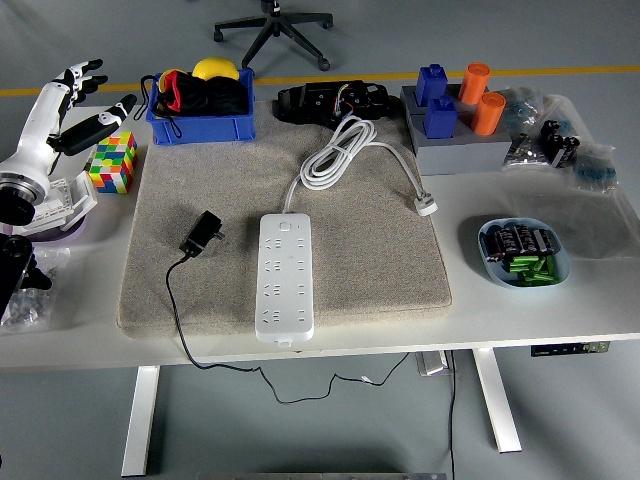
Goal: Pull the plug out,throw it away,press the button
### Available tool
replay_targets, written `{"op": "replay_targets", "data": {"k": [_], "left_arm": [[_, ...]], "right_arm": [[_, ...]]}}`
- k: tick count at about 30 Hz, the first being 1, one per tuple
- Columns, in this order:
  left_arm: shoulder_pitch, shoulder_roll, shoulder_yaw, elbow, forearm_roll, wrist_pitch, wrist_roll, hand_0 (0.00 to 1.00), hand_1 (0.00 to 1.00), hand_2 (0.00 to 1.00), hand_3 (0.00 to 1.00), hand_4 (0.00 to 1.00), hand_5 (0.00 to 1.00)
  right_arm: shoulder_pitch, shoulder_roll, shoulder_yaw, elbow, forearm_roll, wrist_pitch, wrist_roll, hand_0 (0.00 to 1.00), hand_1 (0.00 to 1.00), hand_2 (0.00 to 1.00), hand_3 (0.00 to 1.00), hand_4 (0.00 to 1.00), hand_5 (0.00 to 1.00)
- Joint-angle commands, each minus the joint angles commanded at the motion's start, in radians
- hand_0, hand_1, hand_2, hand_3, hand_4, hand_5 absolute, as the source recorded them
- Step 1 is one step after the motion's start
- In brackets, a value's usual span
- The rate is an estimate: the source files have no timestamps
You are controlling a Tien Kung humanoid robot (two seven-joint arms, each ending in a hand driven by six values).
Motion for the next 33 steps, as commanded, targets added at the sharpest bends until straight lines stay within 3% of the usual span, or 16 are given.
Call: {"op": "replay_targets", "data": {"k": [20,33], "left_arm": [[0.01,-0.003,-0.01,-0.006,0.01,-0.012,0.015,0.867,0.863,0.823,0.85,0.79,0.465],[0.013,-0.004,-0.017,-0.017,0.016,-0.015,0.017,0.862,0.859,0.821,0.836,0.783,0.437]], "right_arm": [[0.001,-0.001,-0.018,0.0,0.011,0.001,0.002,0.834,0.759,0.734,0.696,0.936,0.644],[-0.001,-0.002,-0.043,0.0,0.053,0.029,0.008,0.834,0.756,0.724,0.691,0.904,0.626]]}}
